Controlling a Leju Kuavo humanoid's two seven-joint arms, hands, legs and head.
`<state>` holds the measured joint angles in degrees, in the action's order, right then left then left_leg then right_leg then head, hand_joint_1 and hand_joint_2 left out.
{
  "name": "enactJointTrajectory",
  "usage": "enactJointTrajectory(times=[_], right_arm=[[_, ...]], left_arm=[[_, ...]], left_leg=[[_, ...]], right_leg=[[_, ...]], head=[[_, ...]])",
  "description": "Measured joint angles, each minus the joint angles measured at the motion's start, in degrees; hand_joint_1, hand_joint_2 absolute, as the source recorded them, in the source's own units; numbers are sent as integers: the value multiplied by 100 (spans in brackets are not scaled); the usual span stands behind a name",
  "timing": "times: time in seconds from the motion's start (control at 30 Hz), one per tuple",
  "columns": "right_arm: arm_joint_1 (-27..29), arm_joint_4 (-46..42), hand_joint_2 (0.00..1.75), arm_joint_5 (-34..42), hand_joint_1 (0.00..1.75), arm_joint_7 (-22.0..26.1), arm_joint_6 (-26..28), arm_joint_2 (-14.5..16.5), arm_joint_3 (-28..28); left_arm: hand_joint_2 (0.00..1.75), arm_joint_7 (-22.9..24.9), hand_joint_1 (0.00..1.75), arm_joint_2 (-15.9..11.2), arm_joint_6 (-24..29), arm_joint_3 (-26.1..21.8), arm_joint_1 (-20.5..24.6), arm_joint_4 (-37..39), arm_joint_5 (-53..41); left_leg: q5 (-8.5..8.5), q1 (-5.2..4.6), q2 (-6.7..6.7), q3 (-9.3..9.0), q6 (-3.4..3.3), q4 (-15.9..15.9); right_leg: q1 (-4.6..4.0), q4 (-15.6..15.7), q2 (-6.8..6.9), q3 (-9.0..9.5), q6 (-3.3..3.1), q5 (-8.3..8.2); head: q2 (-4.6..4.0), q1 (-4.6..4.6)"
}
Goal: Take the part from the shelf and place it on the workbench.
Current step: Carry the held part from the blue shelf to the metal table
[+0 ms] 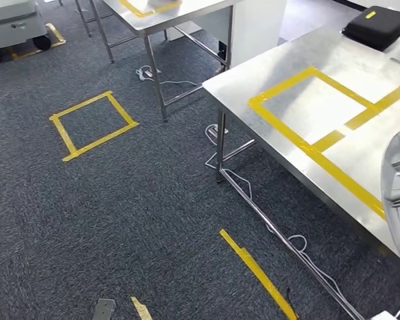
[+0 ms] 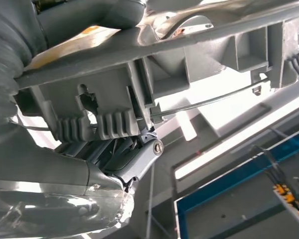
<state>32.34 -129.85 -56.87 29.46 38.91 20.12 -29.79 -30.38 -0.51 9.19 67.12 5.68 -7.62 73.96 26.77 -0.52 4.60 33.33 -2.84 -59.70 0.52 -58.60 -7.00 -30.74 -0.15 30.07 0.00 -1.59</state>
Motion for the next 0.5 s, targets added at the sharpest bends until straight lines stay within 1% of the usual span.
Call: enactJointTrajectory(times=[0.03, 0.07, 0.1, 0.13, 0.17, 0.2, 0.23, 0.27, 0.3, 0.33, 0.37, 0.4, 0.43, 0.47, 0.5], right_arm=[[12, 4, 175, -13, 175, -9, 0, 2, -1], [35, 9, 175, -24, 175, -17, 0, 4, -2], [54, 13, 175, -35, 175, -25, 0, 5, -2], [65, 17, 175, -48, 175, -29, 0, 7, 1], [65, 20, 175, -58, 175, -31, 0, 7, 5], [63, 22, 175, -71, 175, -31, 0, 7, 10], [63, 24, 175, -80, 175, -31, 0, 7, 14], [67, 26, 175, -87, 175, -31, 0, 7, 15], [73, 29, 175, -92, 175, -33, 0, 8, 15], [81, 35, 175, -93, 175, -38, 0, 8, 15], [90, 42, 175, -93, 175, -43, 0, 9, 14], [95, 49, 175, -93, 175, -47, 0, 9, 14], [95, 55, 175, -97, 175, -49, 0, 9, 14], [93, 60, 175, -103, 175, -49, 0, 9, 17], [93, 65, 175, -110, 175, -50, 0, 9, 19]], left_arm=[[175, -1, 0, 2, 4, 2, 2, 1, 4], [175, -2, 0, 9, 7, 3, 11, 1, 7], [175, -4, 0, 17, 8, 2, 18, 2, 10], [175, -8, 0, 23, 9, 2, 24, 3, 11], [175, -11, 0, 29, 8, 2, 27, 4, 11], [175, -13, 0, 29, 7, 3, 24, 5, 12], [175, -13, 0, 32, 6, 4, 17, 5, 15], [175, -13, 0, 37, 5, 5, 9, 5, 21], [175, -13, 0, 42, 5, 7, 3, 5, 28], [175, -12, 0, 45, 5, 7, 0, 5, 37], [175, -12, 0, 50, 5, 7, 0, 5, 42], [175, -13, 0, 51, 5, 7, 1, 6, 45], [175, -13, 0, 49, 5, 8, 7, 8, 48], [175, -13, 0, 44, 7, 9, 15, 10, 50], [175, -15, 0, 37, 8, 12, 24, 13, 55]], left_leg=[[39, -16, -55, -51, -19, 110], [73, -13, -116, -123, -20, 212], [88, 2, -178, -192, -16, 294], [101, 19, -236, -256, -2, 338], [118, 36, -295, -317, 19, 372], [150, 36, -362, -360, 30, 379], [186, 37, -432, -394, 48, 379], [225, 41, -505, -434, 69, 378], [269, 50, -580, -487, 88, 377], [321, 63, -653, -552, 114, 377], [380, 80, -723, -631, 146, 377], [440, 92, -792, -712, 184, 381], [501, 91, -855, -778, 231, 375], [554, 78, -917, -818, 273, 374], [597, 57, -984, -855, 307, 373]], right_leg=[[8, -15, -39, 0, 39, -28], [14, -39, -24, -29, 68, -40], [-2, -110, 89, -58, 97, -25], [-12, -240, 244, -129, 125, 45], [-15, -473, 413, -262, 151, 168], [-11, -792, 555, -445, 185, 307], [5, -1137, 617, -666, 216, 432], [23, -1395, 644, -856, 246, 493], [40, -1482, 663, -964, 278, 446], [59, -1356, 688, -962, 309, 278], [79, -1038, 742, -853, 338, 19], [78, -695, 842, -711, 359, -185], [60, -382, 957, -592, 344, -274], [37, -200, 1042, -510, 292, -294], [14, -146, 1070, -494, 220, -238]], head=[[0, 4], [0, 16], [-1, 2], [-1, -18], [-1, -35], [-1, -56], [0, -60], [0, -61], [0, -59], [0, -61], [0, -61], [0, -61], [-1, -77], [-1, -85], [-1, -79]])
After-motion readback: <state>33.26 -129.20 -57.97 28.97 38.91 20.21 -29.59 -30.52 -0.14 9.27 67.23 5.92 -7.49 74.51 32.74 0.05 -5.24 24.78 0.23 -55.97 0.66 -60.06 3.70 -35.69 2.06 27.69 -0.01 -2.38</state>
